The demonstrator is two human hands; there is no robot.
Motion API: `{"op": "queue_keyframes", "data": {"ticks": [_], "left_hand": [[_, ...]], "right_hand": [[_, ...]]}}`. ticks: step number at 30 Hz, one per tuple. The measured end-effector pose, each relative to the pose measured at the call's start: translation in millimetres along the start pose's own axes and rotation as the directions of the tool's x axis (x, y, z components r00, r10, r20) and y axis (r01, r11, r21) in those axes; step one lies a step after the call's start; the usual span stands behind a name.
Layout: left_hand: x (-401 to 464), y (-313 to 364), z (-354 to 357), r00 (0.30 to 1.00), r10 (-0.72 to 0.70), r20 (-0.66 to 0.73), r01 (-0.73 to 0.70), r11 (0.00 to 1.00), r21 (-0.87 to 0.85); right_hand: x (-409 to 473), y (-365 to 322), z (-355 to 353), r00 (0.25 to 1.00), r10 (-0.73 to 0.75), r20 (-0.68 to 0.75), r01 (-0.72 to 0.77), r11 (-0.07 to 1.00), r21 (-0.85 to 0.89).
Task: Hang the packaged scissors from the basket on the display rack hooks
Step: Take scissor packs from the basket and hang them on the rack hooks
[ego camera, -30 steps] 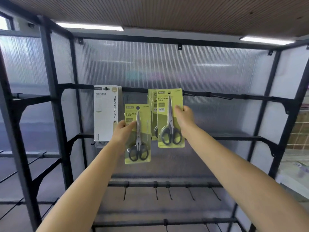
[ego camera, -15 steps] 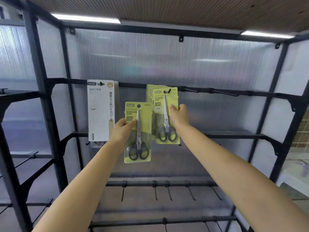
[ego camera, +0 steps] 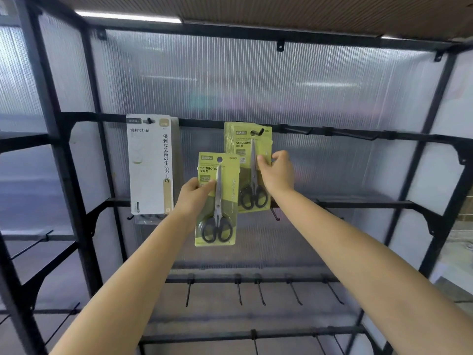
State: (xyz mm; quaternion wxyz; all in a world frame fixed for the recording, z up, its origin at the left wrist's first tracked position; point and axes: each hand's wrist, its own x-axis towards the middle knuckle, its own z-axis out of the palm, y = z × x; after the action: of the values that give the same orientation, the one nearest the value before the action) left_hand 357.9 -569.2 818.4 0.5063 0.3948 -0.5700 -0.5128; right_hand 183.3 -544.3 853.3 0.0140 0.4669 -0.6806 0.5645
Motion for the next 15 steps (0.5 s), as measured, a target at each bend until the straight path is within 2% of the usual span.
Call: {"op": "queue_keyframes", "data": {"ticks": [4, 6, 8, 10, 15], "left_hand": [[-7.1, -1.3, 6.6, 0.999, 0.026, 0.04, -0.026, 0.999, 0.018], [-12.6, -0.8, 10.8, 0.996, 0.045, 0.072, -0.047, 0.998, 0.031], [-17.1, -0.1, 16.8, 0.992, 0.065, 0.106, -0.068, 0.997, 0.026], [-21.5, 1.8, 23.1, 0.988, 0.087, 0.13, -0.09, 0.996, 0.019], [-28.7, -3.2, 33.1, 0.984, 0.086, 0.159, -0.092, 0.995, 0.032]], "right_hand": [[-5.0, -3.3, -14.0, 0.987, -0.162, -0.013, 0.162, 0.987, -0.006], [-9.7, -9.3, -25.6, 0.964, -0.244, 0.105, 0.245, 0.97, 0.001], [-13.7, -14.4, -36.1, 0.932, -0.248, 0.265, 0.257, 0.966, 0.0], [-15.7, -15.1, -42.9, 0.905, -0.236, 0.353, 0.261, 0.965, -0.025], [-15.6, -13.3, -59.8, 0.888, -0.239, 0.392, 0.272, 0.962, -0.029]]}}
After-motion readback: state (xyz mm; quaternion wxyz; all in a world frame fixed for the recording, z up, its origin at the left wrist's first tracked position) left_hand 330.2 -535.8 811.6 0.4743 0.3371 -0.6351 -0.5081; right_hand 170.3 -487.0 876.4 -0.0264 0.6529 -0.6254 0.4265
